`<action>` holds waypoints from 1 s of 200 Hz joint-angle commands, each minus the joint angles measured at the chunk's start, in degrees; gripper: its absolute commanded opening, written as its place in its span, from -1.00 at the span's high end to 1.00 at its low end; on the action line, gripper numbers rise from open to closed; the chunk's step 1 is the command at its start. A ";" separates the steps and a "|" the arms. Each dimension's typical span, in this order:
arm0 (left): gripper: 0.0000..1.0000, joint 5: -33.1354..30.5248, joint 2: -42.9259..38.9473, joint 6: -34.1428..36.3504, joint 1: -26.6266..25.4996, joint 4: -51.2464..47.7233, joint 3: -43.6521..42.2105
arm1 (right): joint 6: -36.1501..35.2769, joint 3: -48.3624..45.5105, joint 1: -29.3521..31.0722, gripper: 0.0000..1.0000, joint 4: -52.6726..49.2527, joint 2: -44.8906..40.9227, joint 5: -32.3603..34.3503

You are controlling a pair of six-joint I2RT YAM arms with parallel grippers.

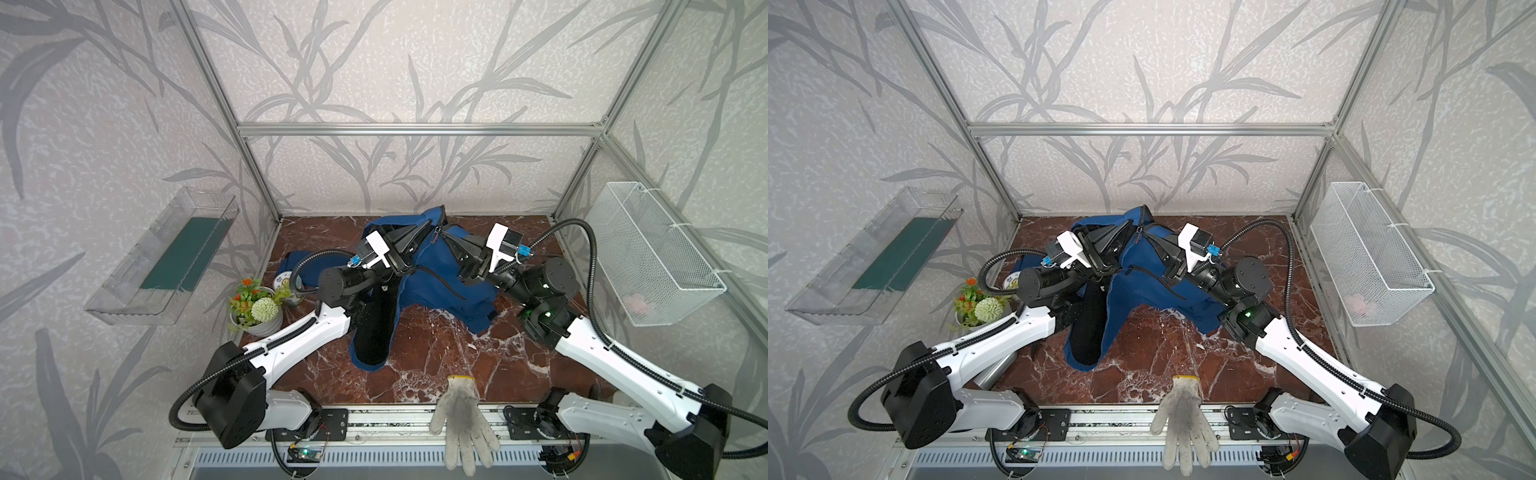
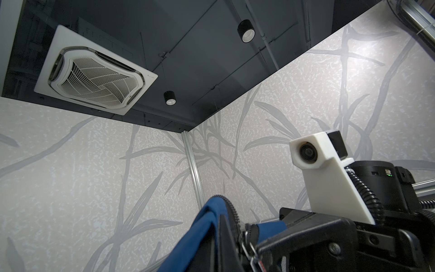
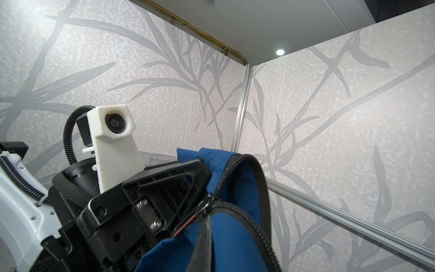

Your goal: Zip up the jacket

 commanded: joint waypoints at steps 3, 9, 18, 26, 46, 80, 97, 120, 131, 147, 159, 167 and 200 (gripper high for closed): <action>1.00 0.04 -1.51 1.55 -0.43 3.30 -0.69 | 1.54 1.67 -0.79 1.00 6.32 -0.95 0.24; 1.00 -0.06 -1.56 1.60 -0.44 3.29 -0.80 | 1.57 1.74 -0.78 1.00 6.33 -0.95 0.12; 1.00 -0.30 -1.49 1.67 -0.46 3.32 -0.99 | 1.64 1.87 -0.80 1.00 6.20 -0.95 -0.07; 1.00 -0.49 -1.65 1.64 -0.41 3.33 -1.15 | 1.64 2.06 -0.80 1.00 6.15 -0.95 -0.05; 1.00 -0.85 -1.71 1.62 -0.41 3.28 -1.35 | 1.67 2.08 -0.89 1.00 5.68 -1.13 -0.30; 1.00 -0.59 -1.30 1.99 -0.35 3.29 -1.39 | 3.58 3.13 -0.88 1.00 4.51 -1.00 -1.57; 1.00 -0.68 -1.08 2.63 -0.37 3.30 -1.61 | 4.60 3.94 -0.96 1.00 2.64 -1.03 -1.81; 1.00 -0.68 -1.07 2.85 -0.30 3.32 -1.68 | 5.42 4.14 -1.58 1.00 0.57 -1.30 -1.46; 1.00 -0.68 -1.20 2.88 -0.26 3.29 -1.77 | 7.02 3.95 -2.61 1.00 0.95 -1.39 -1.50; 1.00 -0.68 -1.33 2.76 -0.24 3.28 -1.95 | 9.16 3.78 -3.84 1.00 1.94 -1.31 -1.85; 1.00 -0.78 -1.47 2.82 -0.32 3.30 -2.12 | 9.72 3.78 -4.10 1.00 2.01 -1.22 -2.02; 1.00 -0.84 -1.51 2.77 -0.28 3.20 -2.12 | 10.02 3.84 -4.17 1.00 2.10 -1.22 -2.15; 1.00 -1.64 -1.59 2.80 -0.12 3.02 -2.98 | 11.50 4.45 -4.32 1.00 2.29 -1.10 -3.39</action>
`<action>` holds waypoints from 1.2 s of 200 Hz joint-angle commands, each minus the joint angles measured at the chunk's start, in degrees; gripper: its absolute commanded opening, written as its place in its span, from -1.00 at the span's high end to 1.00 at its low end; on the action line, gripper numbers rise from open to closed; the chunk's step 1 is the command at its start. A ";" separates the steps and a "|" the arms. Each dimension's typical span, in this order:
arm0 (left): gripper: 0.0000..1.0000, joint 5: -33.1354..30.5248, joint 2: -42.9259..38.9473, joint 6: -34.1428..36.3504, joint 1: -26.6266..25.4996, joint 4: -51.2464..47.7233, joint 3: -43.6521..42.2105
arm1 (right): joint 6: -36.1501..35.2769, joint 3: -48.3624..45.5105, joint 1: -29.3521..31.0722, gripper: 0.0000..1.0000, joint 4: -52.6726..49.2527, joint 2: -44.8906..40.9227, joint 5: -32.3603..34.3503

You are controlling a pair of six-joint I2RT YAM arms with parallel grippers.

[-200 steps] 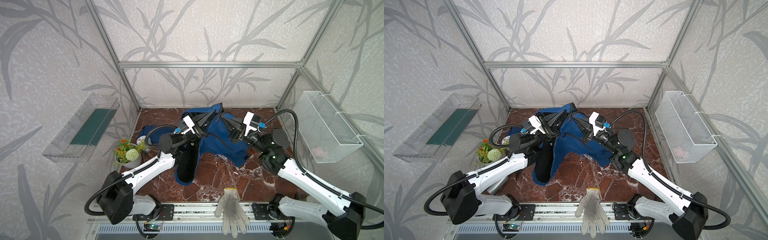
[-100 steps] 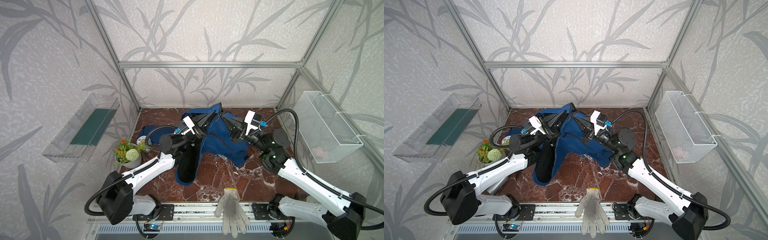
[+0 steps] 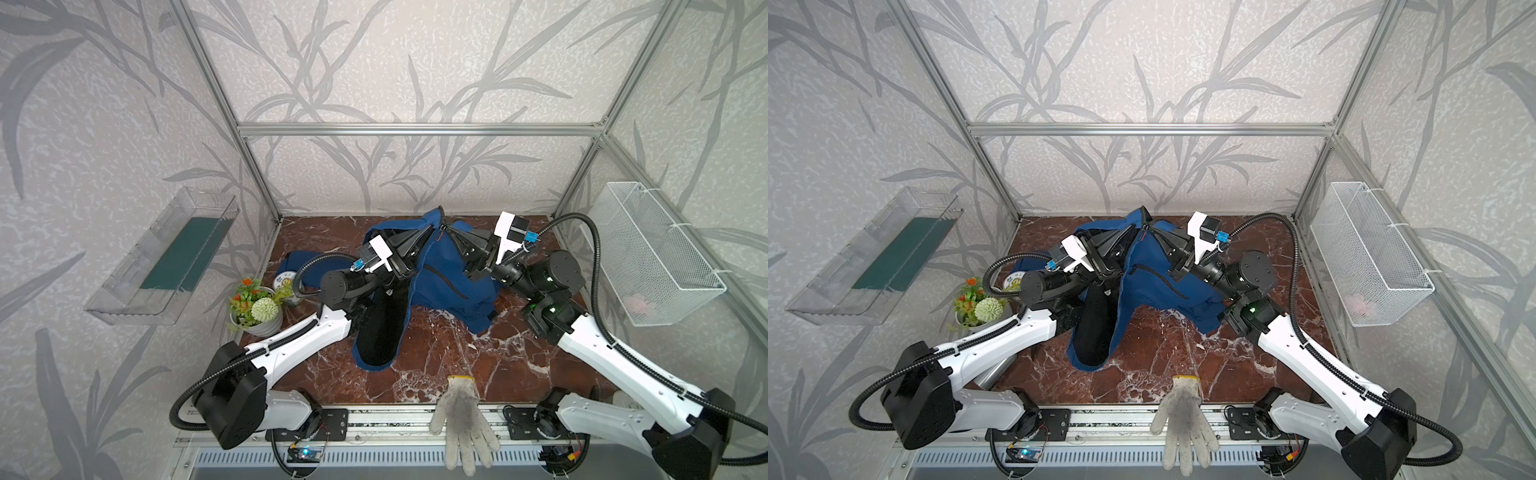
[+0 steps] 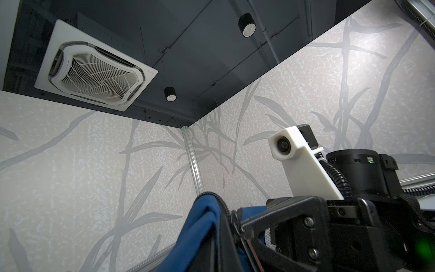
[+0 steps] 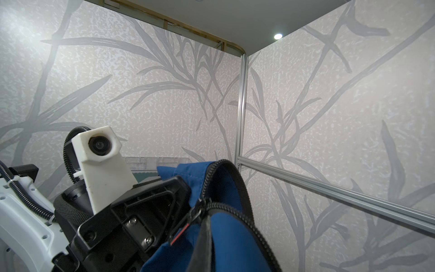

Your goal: Zip up the jacket

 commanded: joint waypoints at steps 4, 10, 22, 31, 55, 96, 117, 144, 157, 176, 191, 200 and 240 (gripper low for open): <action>1.00 -0.66 -1.24 1.51 0.23 2.82 -1.03 | 2.46 3.18 -0.61 1.00 4.49 -1.13 -0.39; 1.00 -0.78 -1.13 1.58 0.23 2.82 -1.14 | 2.91 3.19 -0.63 1.00 4.51 -1.18 -0.58; 1.00 -0.80 -0.75 2.02 0.41 2.71 -1.44 | 3.64 2.91 -0.62 1.00 4.33 -1.45 -0.62; 1.00 -0.75 -0.55 2.20 0.97 2.46 -1.81 | 3.80 2.84 -0.65 1.00 3.87 -1.86 -0.14; 1.00 -0.45 0.46 0.03 3.67 2.95 -3.03 | 3.76 4.13 -1.02 1.00 -1.85 -2.95 0.57; 1.00 0.26 -0.12 -1.42 4.26 1.54 -3.83 | 5.38 6.03 -3.73 1.00 -11.96 -3.06 -1.11; 1.00 0.08 -1.03 -1.67 4.44 0.02 -5.13 | 7.56 5.53 -5.62 1.00 -11.88 -3.24 -2.06; 1.00 0.30 -1.19 -2.93 4.37 -0.38 -5.80 | 9.19 5.50 -6.36 1.00 -10.68 -2.81 -3.02; 1.00 0.07 -1.27 -3.18 4.36 -0.35 -6.10 | 10.05 5.60 -6.38 1.00 -9.34 -2.21 -3.25; 1.00 0.23 -1.56 -2.81 4.37 -1.34 -6.00 | 11.02 6.13 -6.38 1.00 -10.15 -1.63 -3.89; 1.00 0.61 -2.03 -2.42 4.44 -2.76 -5.87 | 12.04 7.33 -6.36 1.00 -13.44 -1.01 -4.43; 1.00 1.02 -2.12 -2.70 4.46 -3.46 -5.87 | 11.95 7.82 -6.36 1.00 -15.49 -0.87 -4.57; 1.00 3.54 -5.28 -6.20 5.22 -18.65 -6.57 | 11.77 8.22 -9.26 1.00 -22.10 -0.91 -3.80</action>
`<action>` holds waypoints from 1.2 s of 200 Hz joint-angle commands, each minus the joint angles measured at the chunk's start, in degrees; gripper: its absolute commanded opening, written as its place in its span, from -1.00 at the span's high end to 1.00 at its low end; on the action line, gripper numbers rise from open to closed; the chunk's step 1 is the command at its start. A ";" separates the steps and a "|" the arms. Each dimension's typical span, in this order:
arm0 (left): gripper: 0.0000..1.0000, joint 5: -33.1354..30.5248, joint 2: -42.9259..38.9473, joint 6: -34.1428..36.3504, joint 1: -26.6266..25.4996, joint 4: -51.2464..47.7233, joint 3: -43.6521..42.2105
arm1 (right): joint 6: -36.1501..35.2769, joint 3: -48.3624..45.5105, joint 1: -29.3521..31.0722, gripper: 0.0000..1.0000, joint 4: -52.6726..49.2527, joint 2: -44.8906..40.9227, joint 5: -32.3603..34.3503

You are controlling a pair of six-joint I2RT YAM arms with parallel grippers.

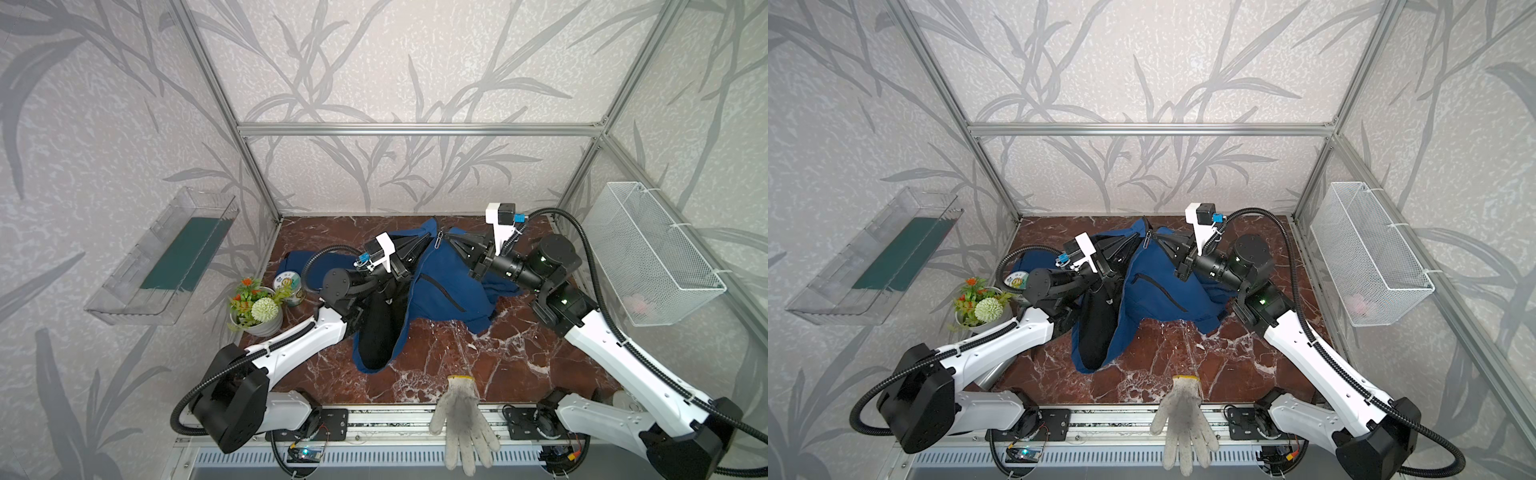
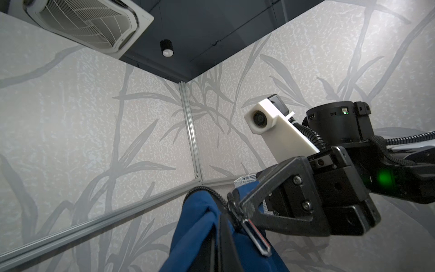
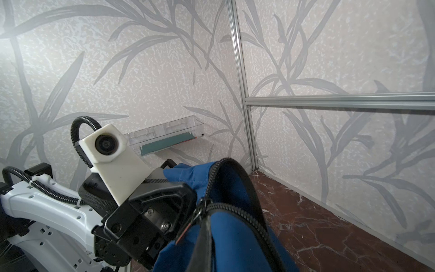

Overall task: Zip up the jacket
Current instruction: 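Lower the held jacket back onto the table with both grippers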

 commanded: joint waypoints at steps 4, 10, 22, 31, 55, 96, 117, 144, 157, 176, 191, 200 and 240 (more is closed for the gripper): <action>1.00 0.95 -3.81 -1.96 1.50 -11.32 -1.47 | 1.52 2.93 -3.73 1.00 0.37 -1.04 2.52; 1.00 0.79 -4.30 -2.50 1.49 -12.87 -2.34 | 1.95 2.17 -4.18 1.00 0.30 -0.96 2.45; 1.00 -0.46 -5.47 -4.15 1.50 -13.84 -4.86 | 2.60 0.08 -4.50 1.00 0.45 -0.88 2.54; 1.00 -1.00 -6.21 -5.56 1.48 -14.50 -6.68 | 2.96 -1.81 -4.56 1.00 0.96 -0.72 2.44; 1.00 -0.49 -8.53 -6.47 1.37 -20.62 -10.48 | 5.34 -8.16 -4.52 1.00 4.96 -0.08 2.77; 1.00 -1.79 -13.74 -6.95 1.08 -30.00 -18.75 | 10.16 -20.64 -4.51 1.00 12.32 0.16 2.93; 1.00 -0.03 -16.93 -6.09 0.44 -34.27 -22.96 | 12.17 -25.98 -4.02 1.00 14.12 -0.67 1.86; 1.00 0.65 -21.80 -8.49 -0.72 -41.36 -25.93 | 13.35 -31.16 -1.28 1.00 15.92 -2.09 2.10; 1.00 0.39 -23.72 -7.67 -1.26 -48.05 -25.08 | 13.37 -33.07 -0.33 1.00 16.50 -3.63 3.28; 1.00 -0.07 -26.80 -6.10 -1.50 -54.32 -24.95 | 13.62 -34.96 -0.07 1.00 16.78 -5.92 5.19; 1.00 -0.48 -28.54 -6.36 -1.48 -55.19 -25.56 | 14.09 -35.75 0.07 1.00 18.01 -6.83 4.95; 1.00 -0.49 -28.72 -6.75 -1.52 -55.66 -25.52 | 14.87 -36.32 0.36 1.00 19.84 -6.94 4.73; 1.00 -0.96 -27.57 -7.33 -1.75 -54.32 -25.55 | 16.58 -36.18 1.00 1.00 22.18 -6.54 6.10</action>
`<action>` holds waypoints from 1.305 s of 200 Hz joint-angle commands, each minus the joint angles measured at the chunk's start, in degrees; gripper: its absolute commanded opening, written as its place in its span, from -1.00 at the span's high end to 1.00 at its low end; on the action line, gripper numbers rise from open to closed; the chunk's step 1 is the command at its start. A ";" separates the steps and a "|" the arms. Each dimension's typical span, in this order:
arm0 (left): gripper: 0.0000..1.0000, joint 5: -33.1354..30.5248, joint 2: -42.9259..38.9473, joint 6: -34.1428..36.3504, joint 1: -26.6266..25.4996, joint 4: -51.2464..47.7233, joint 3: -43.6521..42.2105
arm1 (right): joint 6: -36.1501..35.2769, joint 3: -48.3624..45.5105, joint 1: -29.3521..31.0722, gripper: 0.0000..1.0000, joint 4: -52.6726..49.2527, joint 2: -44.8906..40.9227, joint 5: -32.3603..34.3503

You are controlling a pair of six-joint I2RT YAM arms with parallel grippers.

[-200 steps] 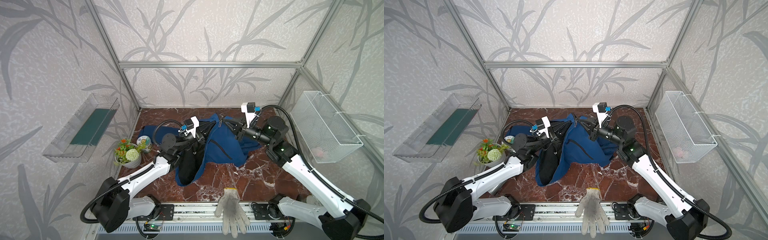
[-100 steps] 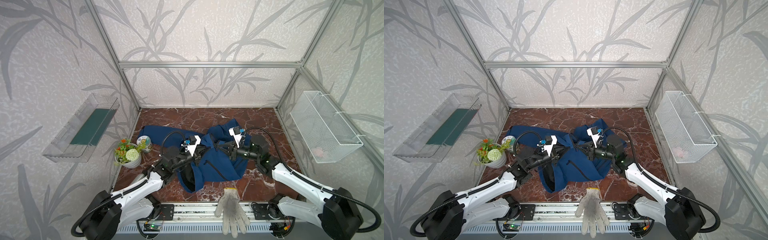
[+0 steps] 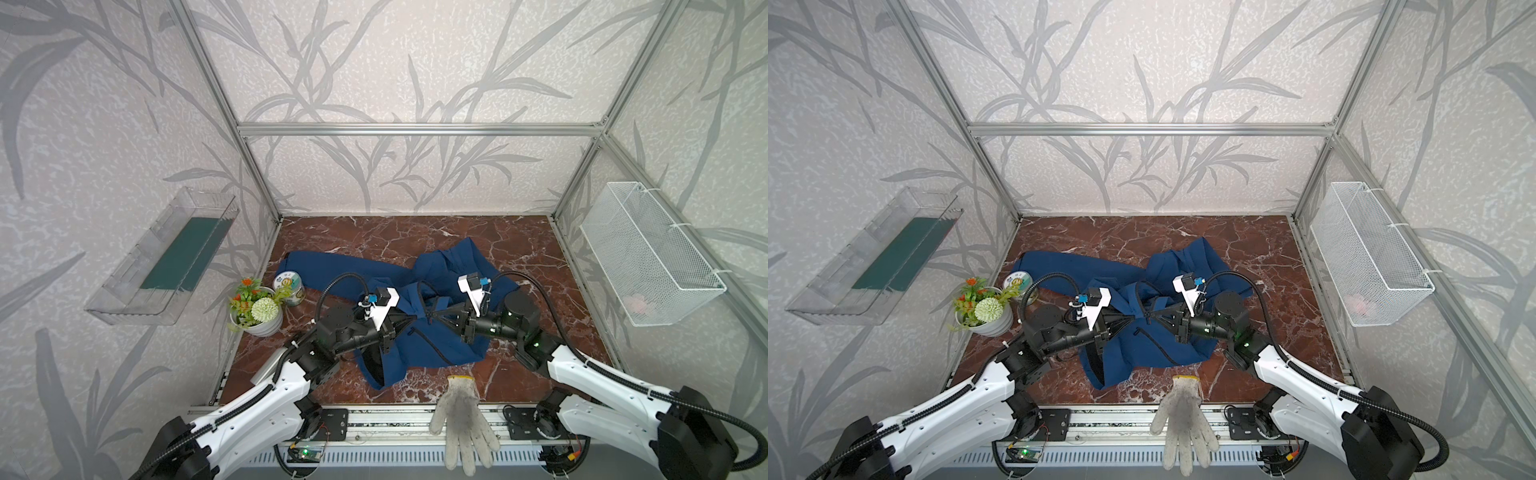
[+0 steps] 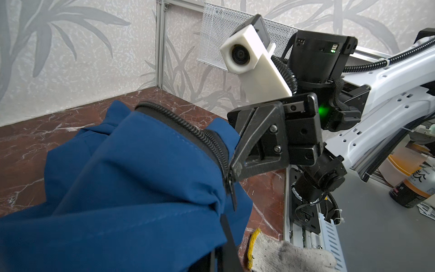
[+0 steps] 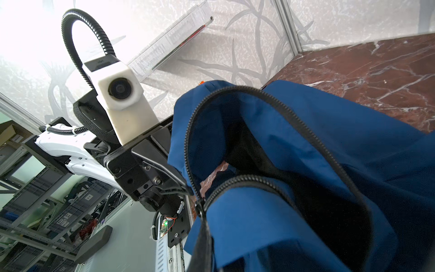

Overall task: Zip up the jacket
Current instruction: 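Lower the held jacket back onto the table with both grippers, then open the right gripper and move it toward the zipper pull nearer the robot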

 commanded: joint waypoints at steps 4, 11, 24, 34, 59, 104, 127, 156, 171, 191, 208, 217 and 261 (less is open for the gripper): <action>1.00 -3.85 -0.58 0.32 1.56 -7.37 -1.56 | 2.25 0.07 -3.94 1.00 6.33 -1.78 13.76; 1.00 -4.39 -0.46 0.07 1.53 -6.29 -1.63 | 2.64 0.12 -3.87 1.00 7.05 -1.36 13.65; 1.00 -5.21 -0.20 -0.49 1.46 -4.05 -1.58 | 3.10 0.28 -3.79 1.00 7.66 -0.58 12.87; 1.00 -6.21 0.05 -1.20 1.46 -2.97 -1.33 | 3.32 0.30 -3.71 1.00 7.70 -0.27 12.51; 1.00 -6.61 1.07 -1.93 1.45 -2.14 0.28 | 2.91 1.54 -3.18 0.95 4.24 -0.37 11.38; 1.00 -7.30 1.12 -3.37 1.07 -0.33 1.61 | 2.71 1.09 -0.51 0.60 1.91 -0.83 12.43; 1.00 -7.69 0.49 -2.66 0.65 -2.19 2.02 | 1.99 1.44 0.60 0.52 -0.55 -2.07 13.16; 1.00 -8.05 -1.17 -2.90 0.48 -3.62 1.83 | -5.04 1.73 1.32 0.36 -7.37 -7.83 15.83; 1.00 -8.46 -2.02 -3.01 0.40 -4.50 1.65 | -13.09 3.54 3.72 0.28 -15.94 -12.42 21.87; 1.00 -8.50 -2.79 -3.26 0.33 -5.03 1.80 | -26.69 4.95 9.15 0.23 -23.07 -17.44 31.02; 1.00 -8.55 -3.21 -3.54 0.27 -4.94 1.74 | -40.87 4.77 15.32 0.19 -23.91 -19.49 37.68; 1.00 -8.59 -3.32 -3.54 0.31 -4.95 1.66 | -49.74 4.29 18.86 0.13 -22.34 -19.46 41.29; 1.00 -8.71 -3.48 -3.81 0.15 -5.12 1.65 | -77.30 8.92 28.68 -0.24 -24.73 -11.99 48.81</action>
